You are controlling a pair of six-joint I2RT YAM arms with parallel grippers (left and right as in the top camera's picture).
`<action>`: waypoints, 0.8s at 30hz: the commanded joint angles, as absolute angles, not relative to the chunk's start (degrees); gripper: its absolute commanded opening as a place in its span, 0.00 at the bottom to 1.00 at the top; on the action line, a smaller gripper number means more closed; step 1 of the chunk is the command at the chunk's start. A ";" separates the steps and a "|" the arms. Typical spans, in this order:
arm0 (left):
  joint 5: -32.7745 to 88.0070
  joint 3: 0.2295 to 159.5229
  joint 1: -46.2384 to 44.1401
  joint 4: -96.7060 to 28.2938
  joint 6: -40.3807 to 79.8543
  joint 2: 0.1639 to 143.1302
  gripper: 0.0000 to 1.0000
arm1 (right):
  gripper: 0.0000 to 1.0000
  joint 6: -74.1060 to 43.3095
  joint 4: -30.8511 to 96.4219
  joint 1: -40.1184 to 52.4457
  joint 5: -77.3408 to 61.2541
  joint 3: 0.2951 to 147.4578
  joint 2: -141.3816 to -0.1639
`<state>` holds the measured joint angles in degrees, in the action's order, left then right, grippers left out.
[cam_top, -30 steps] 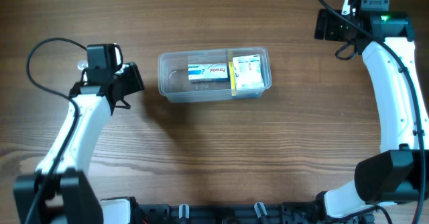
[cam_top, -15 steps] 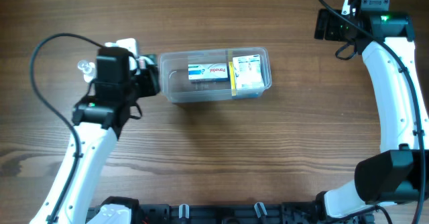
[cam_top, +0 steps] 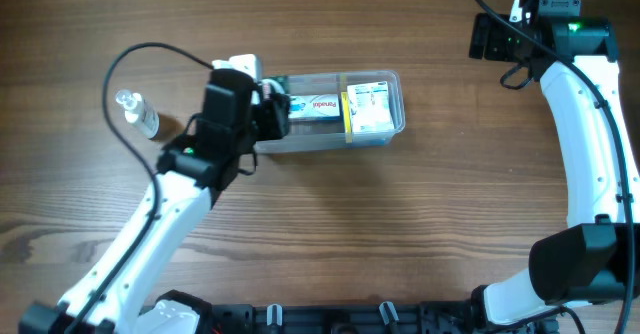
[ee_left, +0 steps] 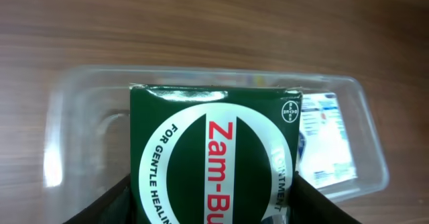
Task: Pack container
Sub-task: 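Carry the Zam-Buk tin right over the clear container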
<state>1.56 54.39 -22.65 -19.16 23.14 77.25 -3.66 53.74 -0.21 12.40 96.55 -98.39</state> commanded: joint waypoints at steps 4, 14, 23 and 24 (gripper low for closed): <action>1.17 55.00 -27.75 -13.89 26.96 83.50 0.54 | 1.00 -4.64 53.58 -0.08 11.66 96.29 -98.91; 0.25 55.00 -30.17 -12.16 27.46 87.68 0.51 | 1.00 -4.64 53.58 -0.08 11.66 96.29 -98.91; -2.96 55.00 -30.17 -11.27 27.24 89.52 0.51 | 1.00 -4.62 53.58 -0.08 11.66 96.29 -98.91; -2.92 55.00 -30.17 -11.03 27.27 89.82 0.51 | 1.00 -4.62 53.58 -0.08 11.66 96.29 -98.91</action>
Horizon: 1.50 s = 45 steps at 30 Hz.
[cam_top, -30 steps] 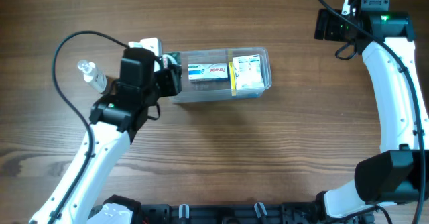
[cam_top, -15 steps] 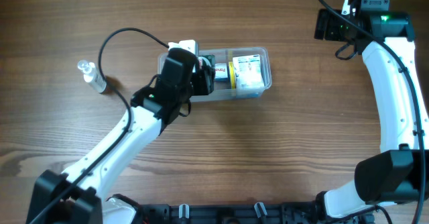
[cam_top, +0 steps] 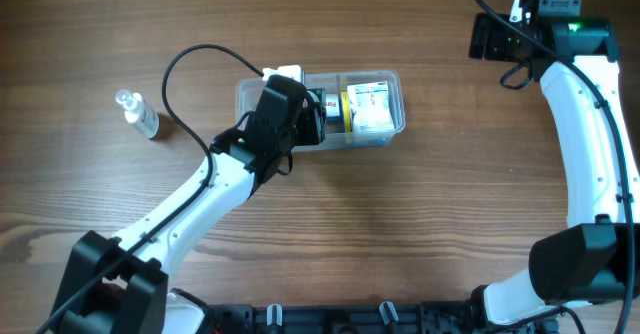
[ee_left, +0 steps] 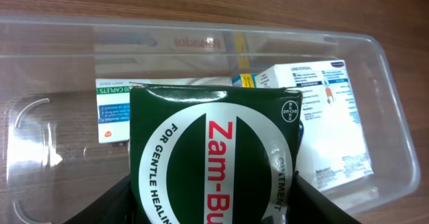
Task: Pack container
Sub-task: 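Carry the Zam-Buk tin right over the clear container, then lower the tin into the container beside Panadol and release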
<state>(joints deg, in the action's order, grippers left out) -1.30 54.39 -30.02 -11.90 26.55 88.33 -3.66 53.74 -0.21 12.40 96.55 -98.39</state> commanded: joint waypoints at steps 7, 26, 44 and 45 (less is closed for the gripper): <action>-2.87 55.00 -30.94 -9.58 27.27 93.01 0.52 | 1.00 -4.62 53.58 -0.08 11.66 96.29 -98.91; -3.20 55.00 -32.40 -7.88 12.19 93.91 0.49 | 1.00 -4.64 53.58 -0.08 11.66 96.29 -98.91; -3.33 55.00 -32.40 -7.90 -22.85 93.86 0.55 | 1.00 -4.64 53.58 -0.08 11.66 96.29 -98.91; -3.36 55.00 -32.40 -7.90 -24.27 93.86 0.55 | 1.00 -4.64 53.58 -0.08 11.66 96.29 -98.91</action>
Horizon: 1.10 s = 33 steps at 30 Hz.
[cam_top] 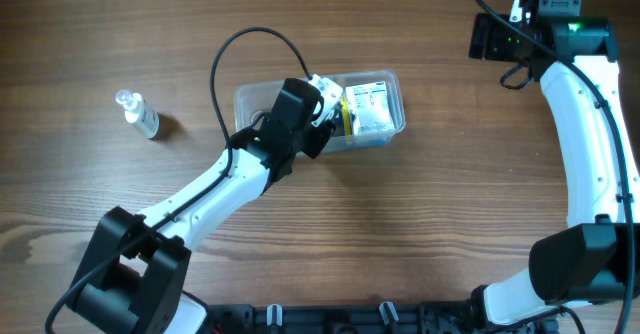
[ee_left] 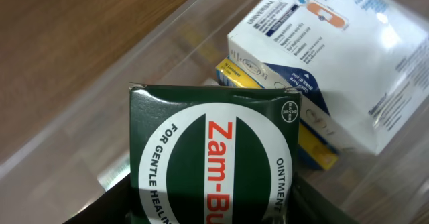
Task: Pack container
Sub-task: 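Lower the tin into the container beside Panadol and release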
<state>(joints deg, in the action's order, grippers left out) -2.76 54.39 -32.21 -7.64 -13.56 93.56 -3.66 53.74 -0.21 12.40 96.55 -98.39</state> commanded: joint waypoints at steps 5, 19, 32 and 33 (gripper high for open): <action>-3.40 55.00 -32.40 -8.40 -33.56 93.86 0.56 | 1.00 -4.64 53.58 -0.08 11.66 96.29 -98.91; -5.96 55.00 -32.34 -7.92 -43.31 93.86 0.53 | 1.00 -4.64 53.58 -0.08 11.66 96.29 -98.91; -5.96 56.23 -31.97 -7.27 -38.13 90.43 0.55 | 1.00 -4.62 53.58 -0.08 11.66 96.29 -98.91; -5.87 57.04 -31.48 -7.60 -36.27 89.36 0.56 | 1.00 -4.62 53.58 -0.08 11.66 96.29 -98.91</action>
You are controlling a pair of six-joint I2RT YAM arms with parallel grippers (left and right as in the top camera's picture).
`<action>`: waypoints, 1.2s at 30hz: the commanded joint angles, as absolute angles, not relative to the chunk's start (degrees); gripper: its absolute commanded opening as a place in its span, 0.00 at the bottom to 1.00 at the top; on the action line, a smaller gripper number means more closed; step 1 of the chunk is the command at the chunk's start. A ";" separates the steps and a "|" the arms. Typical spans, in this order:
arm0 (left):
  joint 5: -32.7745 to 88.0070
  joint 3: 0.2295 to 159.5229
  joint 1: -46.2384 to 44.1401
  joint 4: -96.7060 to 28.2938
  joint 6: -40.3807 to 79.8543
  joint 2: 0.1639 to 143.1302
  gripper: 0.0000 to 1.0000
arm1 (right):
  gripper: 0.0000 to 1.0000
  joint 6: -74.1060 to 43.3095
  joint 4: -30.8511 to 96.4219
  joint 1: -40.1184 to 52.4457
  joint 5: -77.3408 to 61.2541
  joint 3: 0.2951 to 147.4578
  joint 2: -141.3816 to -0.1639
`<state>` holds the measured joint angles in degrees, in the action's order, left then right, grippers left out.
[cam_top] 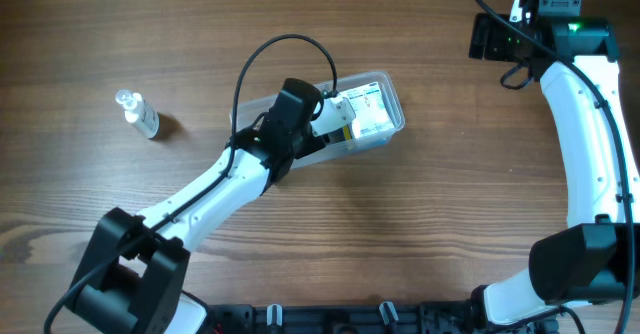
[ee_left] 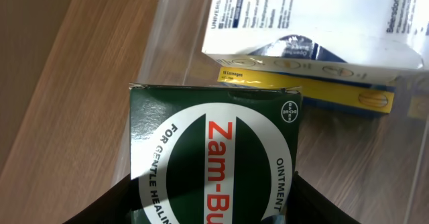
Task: Pack container
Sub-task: 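Lower the tin into the container beside Panadol and release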
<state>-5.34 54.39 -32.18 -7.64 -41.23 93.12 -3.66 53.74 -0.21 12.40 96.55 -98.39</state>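
Note:
My left gripper (cam_top: 316,124) is shut on a dark green Zam-Buk ointment box (ee_left: 214,157), which fills the lower half of the left wrist view. It is held inside the clear plastic container (cam_top: 388,77), which lies skewed on the table. A white plaster box (ee_left: 315,16) rests on a yellow-edged lozenge box (ee_left: 301,93) just beyond the green box. In the overhead view the white box (cam_top: 366,108) fills the container's right end, and my wrist hides the green box. My right gripper is out of view.
A small clear spray bottle (cam_top: 139,114) stands on the wooden table (cam_top: 400,234) at the far left. The right arm (cam_top: 590,124) reaches up along the right edge. A black cable (cam_top: 285,44) loops over the left arm behind the container.
The container has turned, its right end now farther back and its left end nearer. My left gripper, still holding the green box, sits closer to the white and yellow boxes.
My left gripper held the green box above the container's left end. Then it was over the container's middle, above a flat white box. Then it was lower, beside the white plaster box. Now the container lies skewed with the green box still gripped inside it.

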 commanded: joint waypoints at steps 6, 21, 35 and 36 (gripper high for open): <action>-5.85 61.80 -29.78 -15.11 -35.24 87.02 0.58 | 1.00 -4.64 53.58 -0.08 11.66 96.29 -98.91; 11.70 72.34 -27.11 -38.74 -35.27 87.26 0.59 | 1.00 -4.62 53.58 -0.08 11.66 96.29 -98.91; 12.67 72.34 -25.23 -41.80 -37.26 94.26 0.58 | 1.00 -4.62 53.58 -0.08 11.66 96.29 -98.91; 12.67 72.34 -25.23 -41.82 -37.26 94.96 0.58 | 1.00 -4.62 53.58 -0.08 11.66 96.29 -98.91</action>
